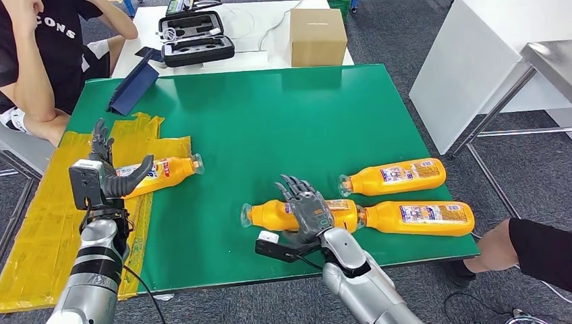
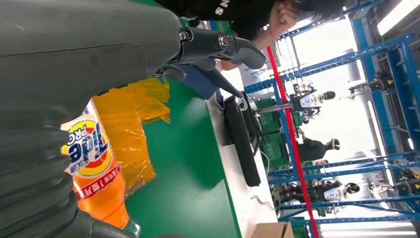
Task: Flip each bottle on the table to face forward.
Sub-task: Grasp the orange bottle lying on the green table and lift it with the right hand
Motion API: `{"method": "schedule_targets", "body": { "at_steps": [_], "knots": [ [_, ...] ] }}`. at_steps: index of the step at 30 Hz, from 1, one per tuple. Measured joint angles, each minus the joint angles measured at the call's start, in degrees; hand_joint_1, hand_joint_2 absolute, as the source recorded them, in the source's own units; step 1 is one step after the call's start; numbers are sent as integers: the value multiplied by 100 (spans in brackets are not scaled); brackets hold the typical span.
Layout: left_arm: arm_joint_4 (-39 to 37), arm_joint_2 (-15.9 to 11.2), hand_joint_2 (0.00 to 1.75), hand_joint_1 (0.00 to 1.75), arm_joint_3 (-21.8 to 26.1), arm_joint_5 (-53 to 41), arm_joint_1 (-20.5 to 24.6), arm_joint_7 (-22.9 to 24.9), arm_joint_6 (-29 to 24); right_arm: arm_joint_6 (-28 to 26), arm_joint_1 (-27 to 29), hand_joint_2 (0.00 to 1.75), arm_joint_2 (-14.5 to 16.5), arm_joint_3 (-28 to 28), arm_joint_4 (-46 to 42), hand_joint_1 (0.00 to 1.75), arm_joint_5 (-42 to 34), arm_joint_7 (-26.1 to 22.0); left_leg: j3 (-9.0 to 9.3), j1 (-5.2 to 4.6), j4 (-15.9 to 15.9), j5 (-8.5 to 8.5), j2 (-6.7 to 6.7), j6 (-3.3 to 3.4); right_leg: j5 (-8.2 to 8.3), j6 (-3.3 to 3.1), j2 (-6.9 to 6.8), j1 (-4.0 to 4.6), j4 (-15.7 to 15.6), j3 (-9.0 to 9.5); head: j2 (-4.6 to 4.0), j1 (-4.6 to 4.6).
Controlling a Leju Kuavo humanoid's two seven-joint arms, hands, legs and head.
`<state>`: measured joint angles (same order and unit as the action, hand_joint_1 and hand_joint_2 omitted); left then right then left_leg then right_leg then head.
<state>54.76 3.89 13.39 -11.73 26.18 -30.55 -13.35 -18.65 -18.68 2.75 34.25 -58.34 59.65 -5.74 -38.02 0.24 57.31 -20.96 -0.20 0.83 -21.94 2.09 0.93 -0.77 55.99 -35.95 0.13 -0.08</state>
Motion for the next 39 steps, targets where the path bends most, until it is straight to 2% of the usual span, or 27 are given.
{"method": "schedule_targets", "body": {
  "at_steps": [3, 10, 26, 37, 38, 39],
  "knots": [
    [-24, 0, 175, 0, 34, -1, 0, 2, -49, -5, 32, 175, -2, 5, -179, 0, -300, -212, 0, 0, 0, 0, 0, 0, 0, 0, 0, 0, 0, -1, 0, 0],
    [-94, -22, 175, 0, 138, 52, 0, 16, -73, 249, 228, 175, -169, 13, -333, 0, -462, -194, -4, -1, 0, -1, -1, 0, -1, 0, -1, -1, -1, -3, 0, -2],
    [-99, -109, 175, 0, 343, 109, -168, 105, 66, 546, 481, 175, -1006, -197, -545, 0, 143, 336, -2, -1, 0, -1, -2, 0, 0, 0, -1, 0, -2, -1, 0, -2],
    [-40, -148, 175, 0, 445, 85, -274, 149, 83, 602, 693, 175, -1313, -439, -823, 0, 270, 477, 2, -2, 0, 0, -4, 1, 0, 0, -1, -2, -3, 6, 0, -1],
    [-20, -153, 175, 0, 456, 83, -291, 154, 88, 594, 725, 175, -1336, -480, -869, 8, 303, 519, 2, -2, 0, -1, -4, 1, 0, 0, -1, -2, -3, 6, 0, -1],
    [-1, -157, 175, 0, 464, 78, -307, 160, 95, 593, 752, 175, -1355, -521, -908, 41, 337, 565, 2, -2, 0, -1, -3, 1, 0, 0, -1, -2, -3, 6, 0, -1]
  ]
}}
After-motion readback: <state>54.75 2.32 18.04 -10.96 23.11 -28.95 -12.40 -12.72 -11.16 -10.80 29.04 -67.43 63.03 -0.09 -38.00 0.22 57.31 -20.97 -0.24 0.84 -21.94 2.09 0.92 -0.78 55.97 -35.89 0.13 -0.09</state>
